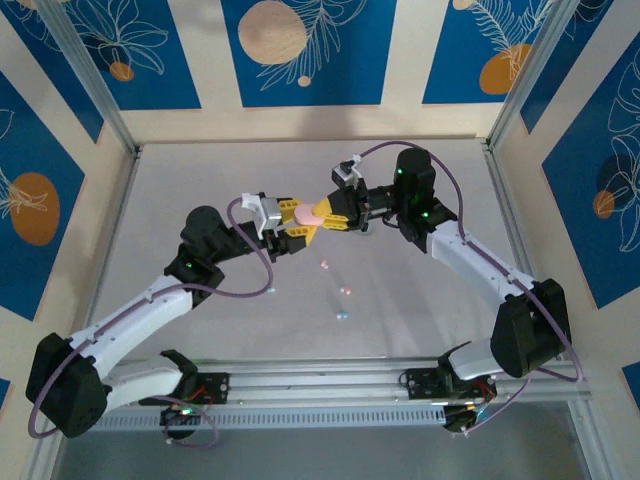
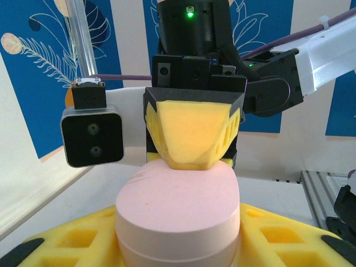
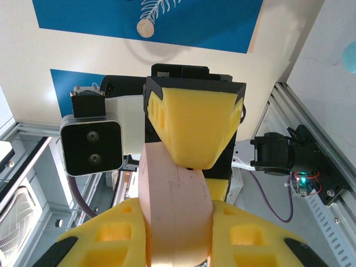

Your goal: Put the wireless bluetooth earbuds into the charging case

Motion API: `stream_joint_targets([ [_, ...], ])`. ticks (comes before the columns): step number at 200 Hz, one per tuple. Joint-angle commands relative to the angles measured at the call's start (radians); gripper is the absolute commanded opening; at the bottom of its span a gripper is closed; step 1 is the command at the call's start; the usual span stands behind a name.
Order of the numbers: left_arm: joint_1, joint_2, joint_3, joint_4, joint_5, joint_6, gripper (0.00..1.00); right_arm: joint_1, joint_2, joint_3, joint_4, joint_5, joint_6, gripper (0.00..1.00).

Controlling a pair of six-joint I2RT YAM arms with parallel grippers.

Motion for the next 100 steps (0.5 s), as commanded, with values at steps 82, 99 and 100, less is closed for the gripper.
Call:
stream_joint_targets([
  [82, 0.006, 0.001, 0.019, 0.051, 0.024, -0.026, 0.32, 0.011, -0.030, 0.009, -0.155, 0.033, -0.142, 0.24],
  [99, 0.006, -0.010, 0.011, 0.037, 0.025, -0.013, 0.32, 0.013, -0.045, 0.039, -0.307, 0.088, -0.252, 0.34],
  [100, 0.006, -0.012, 0.010, 0.036, 0.025, -0.013, 0.32, 0.013, -0.045, 0.042, -0.314, 0.091, -0.257, 0.35],
])
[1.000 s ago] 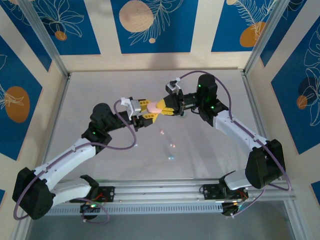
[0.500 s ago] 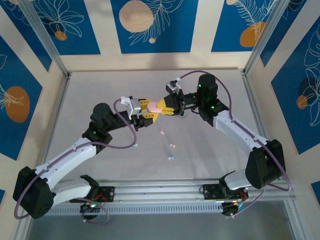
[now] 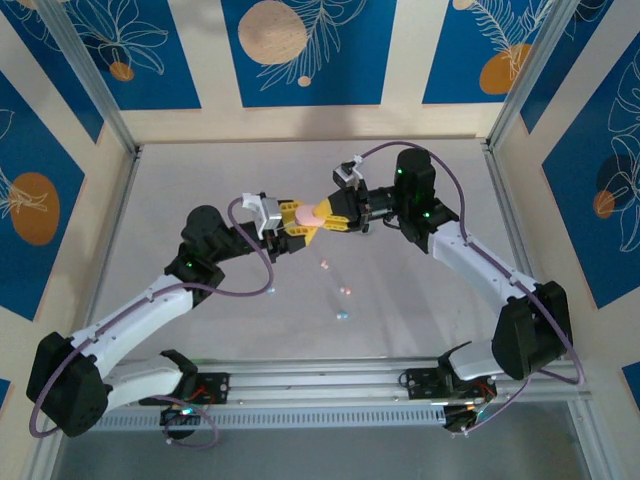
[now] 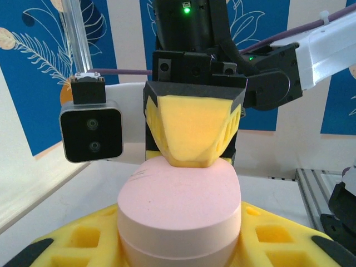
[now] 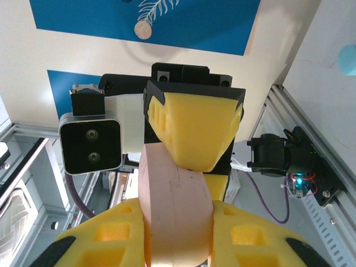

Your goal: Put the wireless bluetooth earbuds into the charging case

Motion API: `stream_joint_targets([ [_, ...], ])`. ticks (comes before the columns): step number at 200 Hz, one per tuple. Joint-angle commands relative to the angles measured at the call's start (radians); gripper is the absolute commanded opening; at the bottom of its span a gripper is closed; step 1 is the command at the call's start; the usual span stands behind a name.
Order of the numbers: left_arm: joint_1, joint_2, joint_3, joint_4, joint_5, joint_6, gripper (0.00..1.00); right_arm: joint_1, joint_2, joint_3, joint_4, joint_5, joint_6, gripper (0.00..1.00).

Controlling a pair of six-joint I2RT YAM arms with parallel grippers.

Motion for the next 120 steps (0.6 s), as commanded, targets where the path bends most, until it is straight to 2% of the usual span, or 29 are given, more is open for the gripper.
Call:
stream_joint_targets([
  [1, 0.002, -0.017, 0.009, 0.042, 0.005, -0.008, 0.32, 0.014, -0.028, 0.038, -0.231, 0.073, -0.186, 0.35],
  [17, 0.002, -0.028, -0.005, 0.036, 0.000, 0.004, 0.31, 0.015, -0.038, 0.061, -0.337, 0.133, -0.275, 0.47],
  [39, 0.003, -0.040, -0.020, 0.018, -0.022, 0.018, 0.31, 0.015, -0.056, 0.093, -0.497, 0.257, -0.404, 0.56],
  [90, 0.002, -0.015, -0.031, 0.046, -0.047, 0.011, 0.30, -0.003, -0.152, 0.103, -0.651, 0.516, -0.568, 0.62],
  [120, 0.003, 0.002, -0.013, 0.044, -0.050, 0.009, 0.30, -0.012, -0.227, 0.098, -0.692, 0.621, -0.636, 0.64],
])
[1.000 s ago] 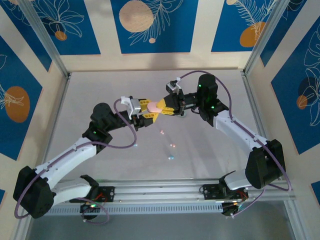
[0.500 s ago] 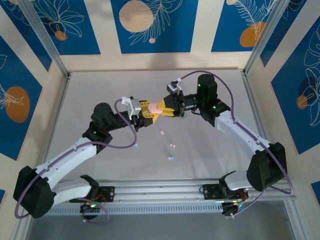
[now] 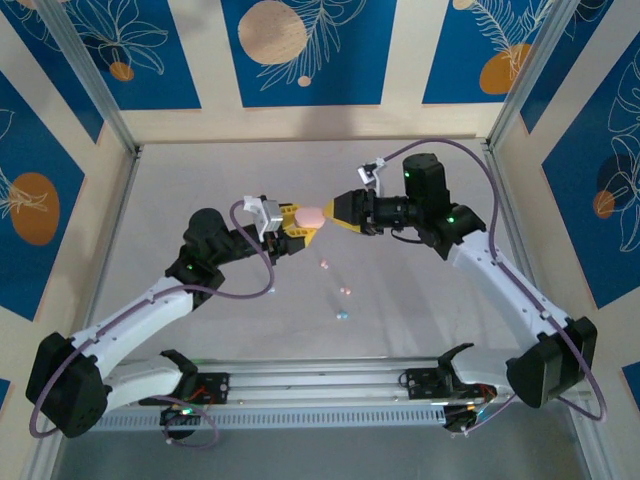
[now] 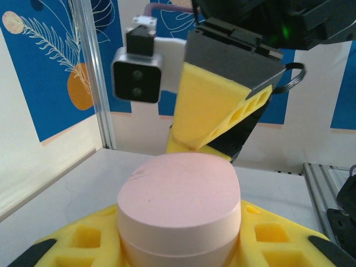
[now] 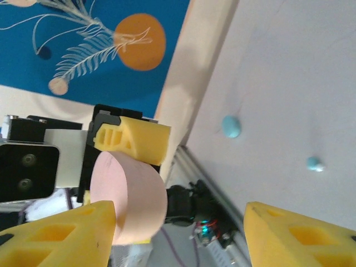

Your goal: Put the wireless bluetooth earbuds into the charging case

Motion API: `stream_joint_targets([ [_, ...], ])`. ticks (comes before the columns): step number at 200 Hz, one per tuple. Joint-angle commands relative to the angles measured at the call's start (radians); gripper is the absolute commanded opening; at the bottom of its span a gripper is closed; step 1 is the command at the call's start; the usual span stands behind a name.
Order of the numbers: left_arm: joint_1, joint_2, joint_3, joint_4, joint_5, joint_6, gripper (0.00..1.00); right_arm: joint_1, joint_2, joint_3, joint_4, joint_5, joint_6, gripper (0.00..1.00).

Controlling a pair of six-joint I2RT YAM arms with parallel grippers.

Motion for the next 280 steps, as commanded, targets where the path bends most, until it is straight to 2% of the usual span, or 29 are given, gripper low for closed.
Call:
stream_joint_targets([
  [1, 0.002, 0.008, 0.017, 0.054, -0.011, 0.001, 0.30, -0.010, -0.062, 0.021, -0.101, 0.152, -0.111, 0.64],
  [29, 0.002, 0.018, 0.005, 0.061, -0.019, -0.002, 0.30, -0.023, -0.120, -0.002, -0.124, 0.216, -0.148, 0.64],
  [92, 0.002, 0.040, -0.032, 0.105, -0.023, -0.034, 0.30, -0.046, -0.120, -0.009, -0.154, 0.171, -0.217, 0.64],
  [179, 0.002, 0.029, -0.072, 0.124, 0.020, -0.071, 0.29, -0.044, -0.152, -0.038, -0.148, 0.080, -0.493, 0.63],
  [230, -0.003, 0.002, -0.068, 0.094, 0.050, -0.088, 0.29, 0.029, -0.147, -0.029, -0.137, 0.029, -0.671, 0.63],
  [280, -0.009, -0.009, -0.060, 0.097, 0.066, -0.106, 0.29, 0.093, -0.135, -0.035, -0.119, 0.092, -0.737, 0.63],
])
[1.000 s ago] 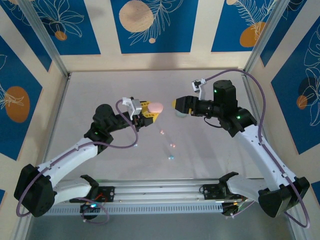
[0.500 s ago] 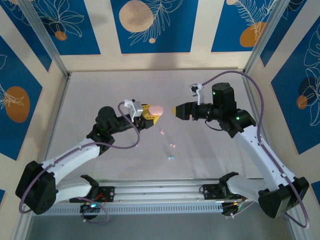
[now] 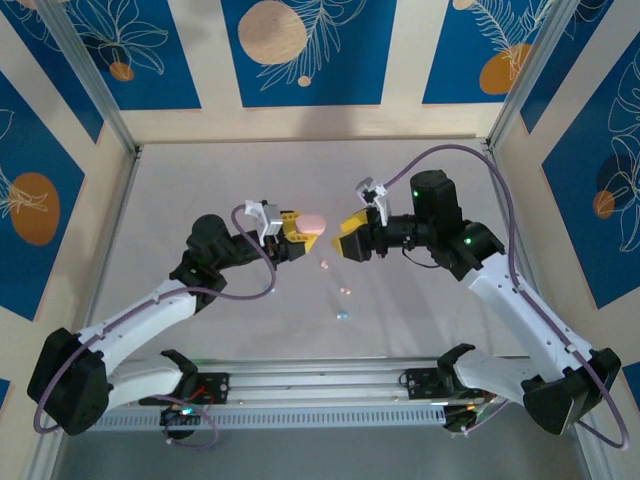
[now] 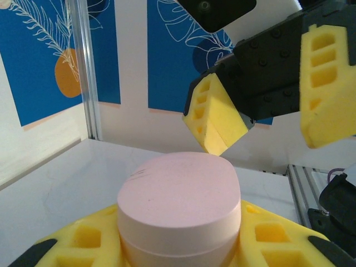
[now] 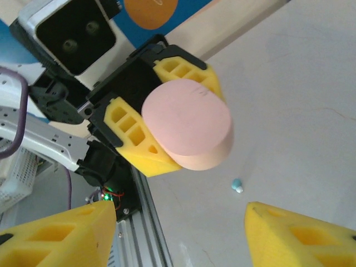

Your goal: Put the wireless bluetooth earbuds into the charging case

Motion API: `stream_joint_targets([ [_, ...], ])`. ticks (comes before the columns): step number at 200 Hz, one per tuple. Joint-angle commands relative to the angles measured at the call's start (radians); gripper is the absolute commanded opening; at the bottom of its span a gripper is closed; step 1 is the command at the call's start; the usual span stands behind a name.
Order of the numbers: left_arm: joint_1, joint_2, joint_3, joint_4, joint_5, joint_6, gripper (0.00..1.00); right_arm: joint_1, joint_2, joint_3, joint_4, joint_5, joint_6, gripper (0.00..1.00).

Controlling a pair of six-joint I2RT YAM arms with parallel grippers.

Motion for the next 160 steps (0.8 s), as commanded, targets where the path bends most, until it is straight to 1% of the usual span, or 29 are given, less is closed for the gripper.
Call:
stream_joint_targets([
  [1, -0.009, -0.022, 0.004, 0.022, 0.039, -0.024, 0.29, 0.021, 0.001, 0.000, 0.017, 0.031, -0.069, 0.63],
  [51, -0.027, -0.015, 0.012, 0.022, 0.056, -0.037, 0.29, 0.050, 0.038, 0.019, 0.052, 0.057, -0.044, 0.63],
  [79, -0.036, -0.012, 0.010, 0.041, 0.055, -0.046, 0.29, 0.052, 0.080, 0.045, 0.019, 0.051, -0.066, 0.63],
  [123, -0.041, -0.008, 0.009, 0.064, 0.073, -0.051, 0.29, 0.049, 0.105, 0.057, 0.051, 0.098, -0.026, 0.58],
  [160, -0.042, -0.020, 0.013, 0.036, 0.089, -0.025, 0.28, 0.000, 0.126, 0.077, 0.068, 0.026, 0.055, 0.55],
])
